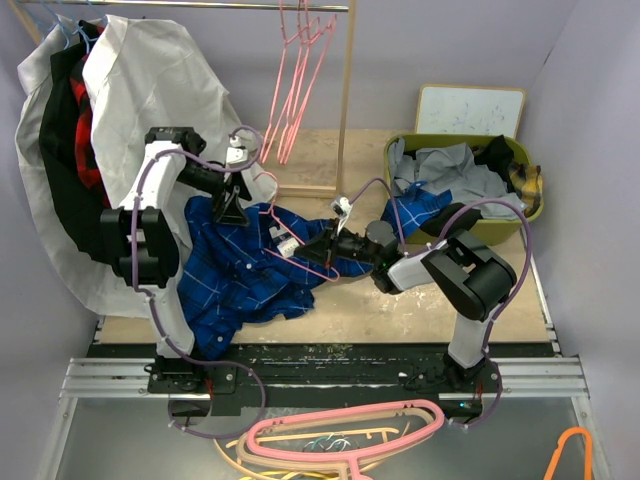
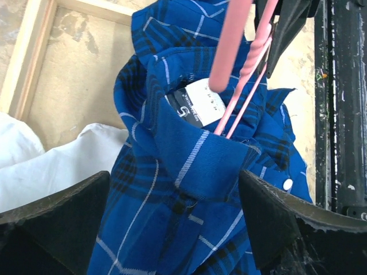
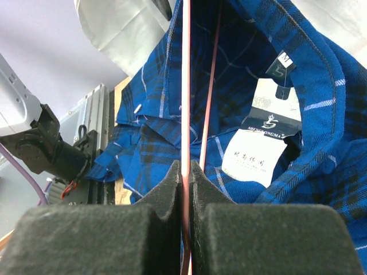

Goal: Place the shirt on the hanger

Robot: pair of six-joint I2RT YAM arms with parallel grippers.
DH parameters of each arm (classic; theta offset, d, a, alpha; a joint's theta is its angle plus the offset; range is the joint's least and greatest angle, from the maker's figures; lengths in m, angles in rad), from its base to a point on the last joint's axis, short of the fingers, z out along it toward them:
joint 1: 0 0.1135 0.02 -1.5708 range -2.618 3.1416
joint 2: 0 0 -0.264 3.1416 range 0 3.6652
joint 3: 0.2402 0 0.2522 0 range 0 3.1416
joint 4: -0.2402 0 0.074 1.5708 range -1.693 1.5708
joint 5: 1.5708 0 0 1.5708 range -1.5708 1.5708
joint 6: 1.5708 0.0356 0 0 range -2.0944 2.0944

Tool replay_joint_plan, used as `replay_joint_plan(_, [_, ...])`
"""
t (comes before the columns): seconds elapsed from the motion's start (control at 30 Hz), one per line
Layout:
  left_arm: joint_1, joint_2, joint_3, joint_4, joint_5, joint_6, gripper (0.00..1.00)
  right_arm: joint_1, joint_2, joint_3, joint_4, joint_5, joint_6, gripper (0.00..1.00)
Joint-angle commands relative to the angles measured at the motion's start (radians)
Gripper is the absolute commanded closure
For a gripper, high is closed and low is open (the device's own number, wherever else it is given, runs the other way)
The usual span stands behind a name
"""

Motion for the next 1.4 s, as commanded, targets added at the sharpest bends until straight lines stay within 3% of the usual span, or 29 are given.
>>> replay_joint_plan(0.0, [-0.034,0.010,0.007,-0.049,0.064,0.055,0.11,0.006,-0.015,0.043,0.055,0.025,-0.007,1.00])
replay_joint_plan(0.17, [-0.071,0.022,-0.043,-0.049,0.086,0.048,0.32,0.005,-0.031,0.049,0.062,0.042,0.004,1.00])
replay_joint_plan(0.3, [-0.078,0.025,-0.053,-0.048,0.085,0.053,0.60,0.006,-0.037,0.055,0.064,0.046,0.009,1.00])
replay_joint_plan(0.4, [-0.079,0.018,-0.059,-0.049,0.082,0.052,0.69,0.005,-0.038,0.052,0.066,0.050,0.010,1.00])
replay_joint_plan(0.43, [-0.079,0.013,-0.062,-0.049,0.082,0.056,0.79,0.006,-0.039,0.052,0.069,0.052,0.011,1.00])
replay_joint_plan(0.47, [-0.079,0.006,-0.062,-0.049,0.083,0.060,0.97,0.006,-0.042,0.050,0.072,0.054,0.013,1.00])
replay_joint_plan(0.5, [-0.079,-0.003,-0.063,-0.049,0.085,0.061,1.00,0.005,-0.047,0.048,0.075,0.054,0.018,1.00])
replay_joint_plan(0.7, [-0.083,-0.128,-0.043,-0.033,0.123,-0.005,1.00,0.006,-0.173,0.014,0.050,0.065,0.081,1.00])
replay_joint_plan(0.73, [-0.084,-0.159,-0.040,-0.030,0.138,-0.029,1.00,0.006,-0.203,0.005,0.045,0.067,0.094,0.92])
replay_joint_plan(0.8, [-0.086,-0.251,-0.055,0.044,0.167,-0.116,1.00,0.006,-0.262,-0.019,0.034,0.076,0.116,0.68])
replay_joint_plan(0.87, [-0.097,-0.366,-0.103,0.187,0.166,-0.265,1.00,0.005,-0.327,-0.042,0.009,0.094,0.137,0.14])
replay_joint_plan(0.9, [-0.105,-0.426,-0.141,0.283,0.148,-0.390,1.00,0.006,-0.372,-0.057,-0.011,0.117,0.137,0.01])
replay_joint_plan(1.0, [-0.141,-0.585,-0.228,0.440,0.068,-0.556,1.00,0.006,-0.544,-0.115,-0.130,0.245,0.112,0.00])
replay_joint_plan(1.1, [-0.151,-0.628,-0.210,0.384,0.038,-0.585,1.00,0.007,-0.742,-0.179,-0.288,0.413,0.066,0.00])
replay_joint_plan(1.37, [-0.125,-0.717,-0.264,0.421,-0.019,-0.728,1.00,0.044,-1.086,-0.283,-0.702,0.474,0.048,0.00])
